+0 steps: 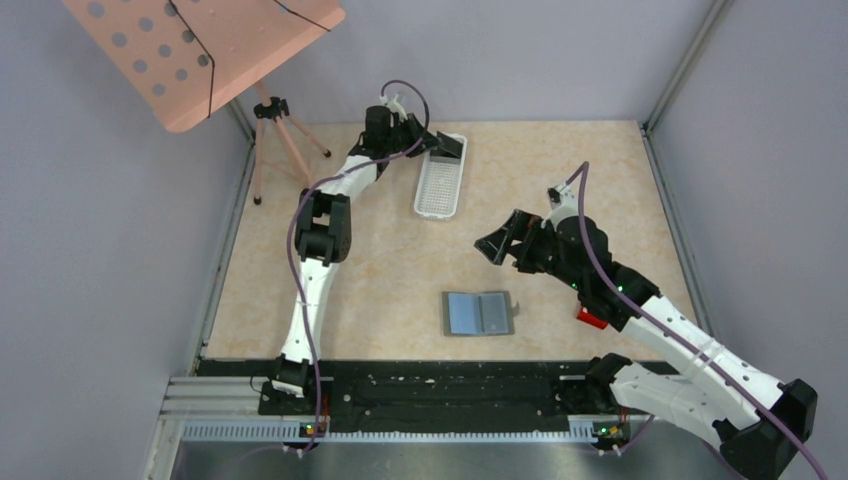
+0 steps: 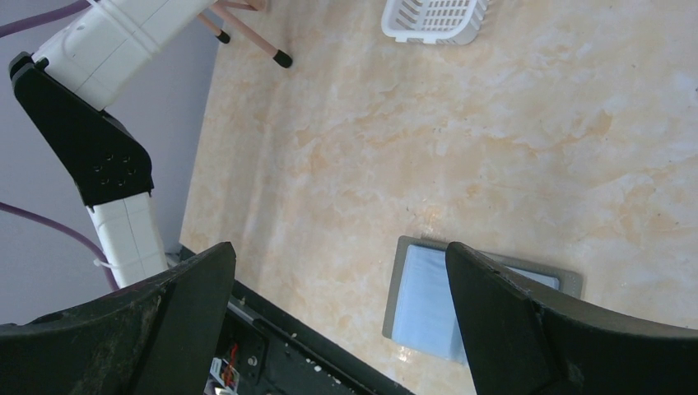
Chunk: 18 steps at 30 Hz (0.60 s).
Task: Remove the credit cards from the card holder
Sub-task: Place the credit card in the storage box.
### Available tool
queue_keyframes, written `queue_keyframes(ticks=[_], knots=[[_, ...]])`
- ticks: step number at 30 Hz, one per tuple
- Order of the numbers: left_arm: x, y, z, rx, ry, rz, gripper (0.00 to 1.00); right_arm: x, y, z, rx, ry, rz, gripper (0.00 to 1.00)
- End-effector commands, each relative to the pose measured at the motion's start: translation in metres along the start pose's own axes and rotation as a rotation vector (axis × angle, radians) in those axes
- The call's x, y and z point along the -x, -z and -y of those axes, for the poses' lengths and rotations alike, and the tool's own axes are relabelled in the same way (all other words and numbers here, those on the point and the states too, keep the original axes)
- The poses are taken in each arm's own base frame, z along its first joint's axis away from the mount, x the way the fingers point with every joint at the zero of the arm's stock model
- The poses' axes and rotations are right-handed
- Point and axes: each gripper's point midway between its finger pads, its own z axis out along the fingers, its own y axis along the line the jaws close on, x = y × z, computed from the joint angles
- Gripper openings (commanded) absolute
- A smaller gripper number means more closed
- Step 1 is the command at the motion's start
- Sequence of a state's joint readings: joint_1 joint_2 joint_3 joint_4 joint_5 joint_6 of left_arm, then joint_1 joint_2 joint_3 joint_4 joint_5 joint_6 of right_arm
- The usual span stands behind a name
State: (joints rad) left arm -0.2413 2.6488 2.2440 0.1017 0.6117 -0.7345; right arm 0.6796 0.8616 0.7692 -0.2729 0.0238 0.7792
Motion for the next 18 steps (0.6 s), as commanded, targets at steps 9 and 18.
queue_keyframes(ticks=[9,18], knots=[[0.0256,-0.006,0.0141,-0.053,-0.063,0.101,0.24,0.0269,0.0009,-0.0191,0.038,0.018,0.07,0.99],[0.0234,-0.0077,0.0172,-0.07,-0.038,0.101,0.3,0.0271,-0.0018,-0.0189,0.034,0.021,0.069,0.99]])
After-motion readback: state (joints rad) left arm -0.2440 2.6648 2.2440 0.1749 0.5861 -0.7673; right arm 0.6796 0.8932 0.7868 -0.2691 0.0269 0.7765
